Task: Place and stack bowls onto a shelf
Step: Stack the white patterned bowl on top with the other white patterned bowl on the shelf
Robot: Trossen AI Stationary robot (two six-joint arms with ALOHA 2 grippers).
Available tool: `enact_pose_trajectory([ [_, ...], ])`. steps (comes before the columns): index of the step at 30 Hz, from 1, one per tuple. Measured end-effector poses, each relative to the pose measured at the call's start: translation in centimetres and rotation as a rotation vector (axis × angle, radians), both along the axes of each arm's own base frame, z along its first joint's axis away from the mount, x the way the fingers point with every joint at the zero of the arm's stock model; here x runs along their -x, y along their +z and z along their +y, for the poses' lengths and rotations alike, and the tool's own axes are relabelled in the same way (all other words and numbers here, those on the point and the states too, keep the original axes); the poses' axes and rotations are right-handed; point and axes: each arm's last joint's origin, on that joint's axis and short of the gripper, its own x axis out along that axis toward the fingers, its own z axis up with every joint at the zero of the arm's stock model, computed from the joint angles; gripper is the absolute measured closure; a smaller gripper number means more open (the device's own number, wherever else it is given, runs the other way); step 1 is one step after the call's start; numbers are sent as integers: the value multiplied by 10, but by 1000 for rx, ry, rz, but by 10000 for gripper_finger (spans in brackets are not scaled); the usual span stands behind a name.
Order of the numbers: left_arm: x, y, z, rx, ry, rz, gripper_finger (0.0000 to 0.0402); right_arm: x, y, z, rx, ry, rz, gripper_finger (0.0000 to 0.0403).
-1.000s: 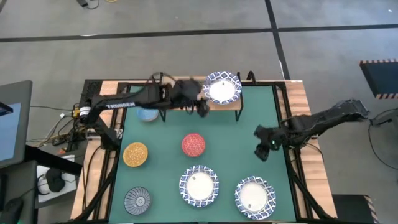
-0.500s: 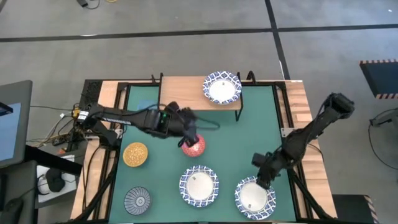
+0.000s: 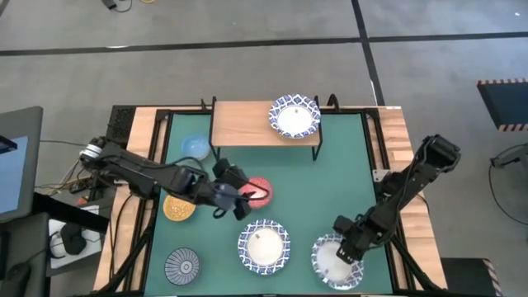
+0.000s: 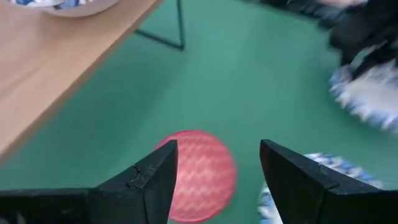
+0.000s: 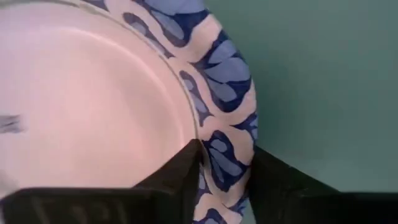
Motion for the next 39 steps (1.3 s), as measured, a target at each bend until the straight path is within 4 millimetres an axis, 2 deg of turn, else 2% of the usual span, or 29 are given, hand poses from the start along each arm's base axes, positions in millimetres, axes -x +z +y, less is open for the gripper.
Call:
enact_pose_trajectory([
  [4, 11, 1, -6, 45, -16, -90, 189, -9, 11, 8, -15, -9, -48, 329],
  [8, 13, -9, -16, 65, -51, -124, 189, -19, 24, 12, -17, -39, -117, 383],
  [14, 14, -22, -29, 116, -82, -137, 189, -39, 44, 11, -13, -92, -210, 374],
  [18, 13, -21, -32, 133, -90, -177, 189, -56, 60, 4, -9, -136, -260, 379],
  [24, 13, -21, -33, 134, -99, -176, 189, -79, 86, -17, 63, -155, -278, 379],
  [31, 14, -21, -33, 130, -102, -173, 189, -97, 123, -50, 188, -31, -247, 379],
  [39, 14, -20, -30, 94, -45, -189, 189, -103, 166, -100, 332, 106, -153, 373],
])
